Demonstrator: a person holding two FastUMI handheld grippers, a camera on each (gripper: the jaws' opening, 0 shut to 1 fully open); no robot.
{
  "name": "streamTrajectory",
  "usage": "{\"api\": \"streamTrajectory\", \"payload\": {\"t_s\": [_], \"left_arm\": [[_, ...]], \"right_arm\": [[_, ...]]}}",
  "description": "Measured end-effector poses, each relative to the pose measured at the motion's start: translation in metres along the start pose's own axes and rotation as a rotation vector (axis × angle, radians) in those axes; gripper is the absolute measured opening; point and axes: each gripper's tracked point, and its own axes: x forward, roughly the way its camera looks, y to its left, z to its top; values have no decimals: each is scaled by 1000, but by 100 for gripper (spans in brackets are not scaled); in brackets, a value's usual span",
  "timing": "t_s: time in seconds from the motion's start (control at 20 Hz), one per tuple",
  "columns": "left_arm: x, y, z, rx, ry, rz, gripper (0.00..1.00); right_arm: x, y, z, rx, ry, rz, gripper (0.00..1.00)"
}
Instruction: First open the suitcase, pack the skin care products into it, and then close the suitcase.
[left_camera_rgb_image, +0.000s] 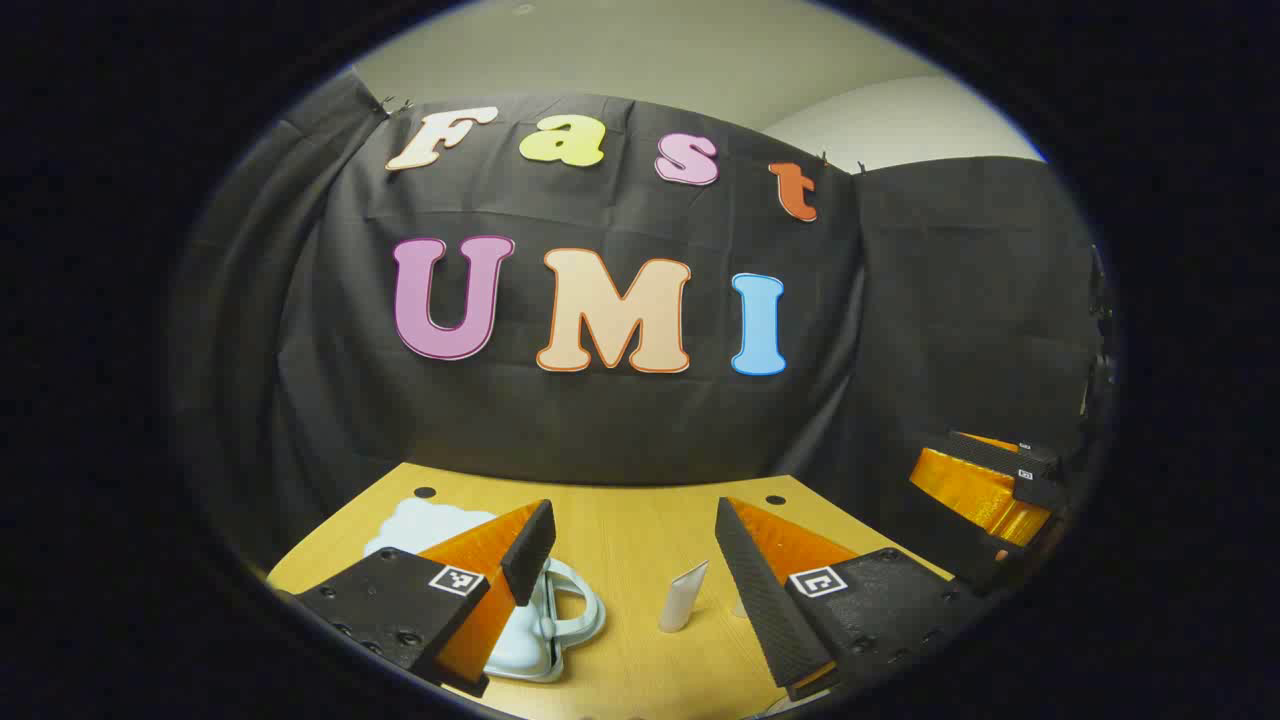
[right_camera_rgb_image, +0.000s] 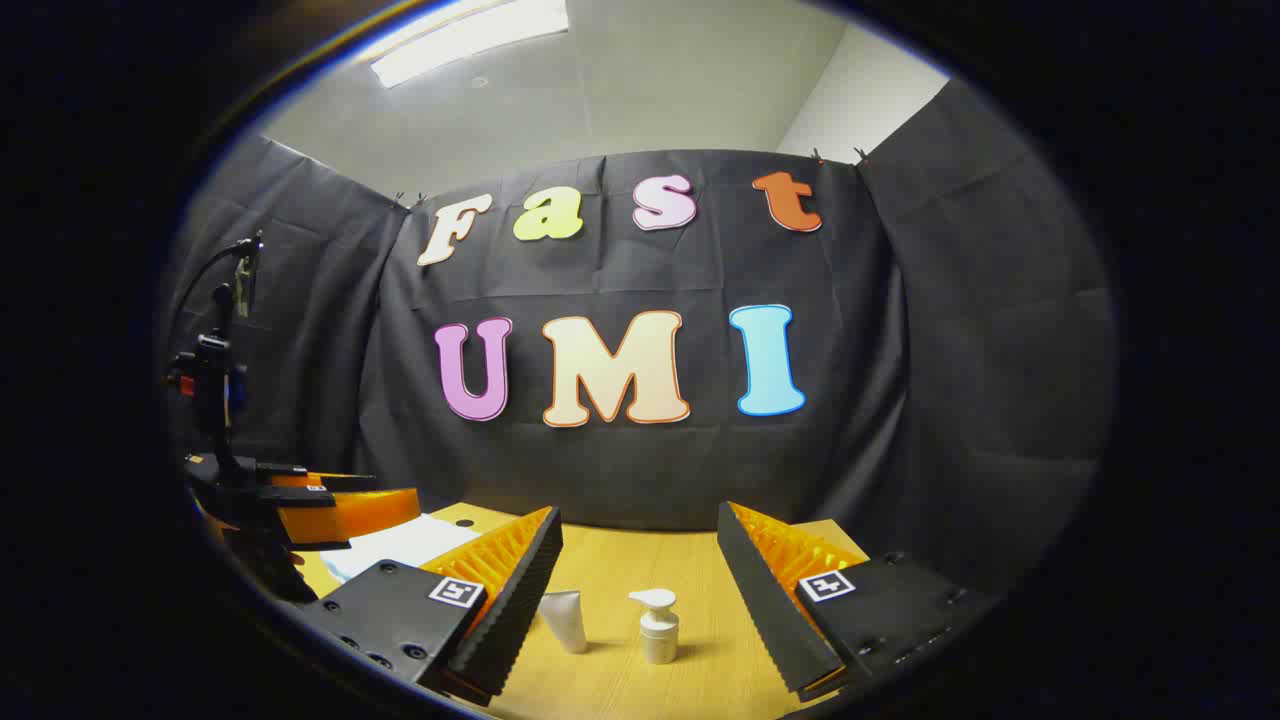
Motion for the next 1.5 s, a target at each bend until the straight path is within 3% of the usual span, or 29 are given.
{"api": "streamTrajectory", "payload": {"t_s": [0.7,0.95,1.5], "left_arm": [[12,15,-27,-65,90,35,95],[40,27,-60,-106,221,54,95],[111,42,-149,-182,662,69,95]], "right_arm": [[10,-2,-10,41,18,-16,98],[11,-5,-16,43,29,-25,98],[-3,-33,-27,62,64,-93,98]]}}
